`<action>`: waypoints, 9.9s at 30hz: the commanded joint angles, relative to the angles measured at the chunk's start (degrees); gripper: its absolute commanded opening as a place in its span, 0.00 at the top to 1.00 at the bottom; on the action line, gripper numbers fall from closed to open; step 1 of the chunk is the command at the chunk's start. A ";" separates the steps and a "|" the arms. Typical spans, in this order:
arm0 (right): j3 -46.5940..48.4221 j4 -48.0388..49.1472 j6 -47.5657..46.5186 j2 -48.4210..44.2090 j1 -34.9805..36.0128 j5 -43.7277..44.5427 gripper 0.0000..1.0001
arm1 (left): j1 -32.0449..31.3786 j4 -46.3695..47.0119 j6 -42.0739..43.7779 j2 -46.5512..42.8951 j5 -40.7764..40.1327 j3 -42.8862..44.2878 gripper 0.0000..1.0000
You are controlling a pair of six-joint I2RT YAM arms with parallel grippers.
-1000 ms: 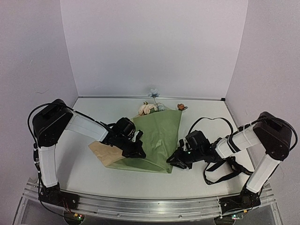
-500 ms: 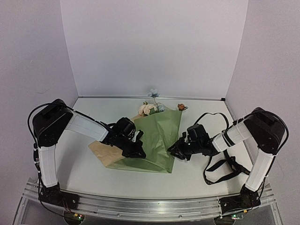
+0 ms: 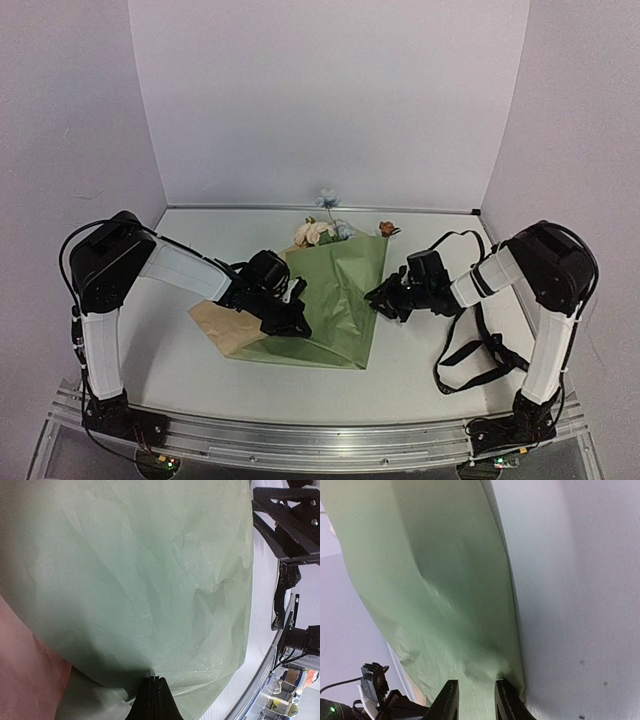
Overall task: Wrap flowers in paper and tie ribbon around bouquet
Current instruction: Press the fold line of the 2/3-folded wrapping paper, then pick up the two-thirds-folded wrapping paper from the center of the board, then fold the two-thirds-folded wrapping paper at the center of the board.
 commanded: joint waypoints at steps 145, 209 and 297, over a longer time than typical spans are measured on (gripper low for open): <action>35.11 -38.09 -26.18 14.45 27.24 -0.98 0.84 | 11.00 -10.88 -39.65 -57.58 -33.11 -44.82 0.58; 45.42 -54.44 -27.59 19.41 30.41 13.23 0.83 | 10.46 4.46 -7.11 -60.67 -14.98 -33.90 1.00; 27.69 -29.73 -14.68 -3.80 12.35 3.10 0.60 | -0.15 -6.47 11.86 -7.61 5.94 11.53 1.00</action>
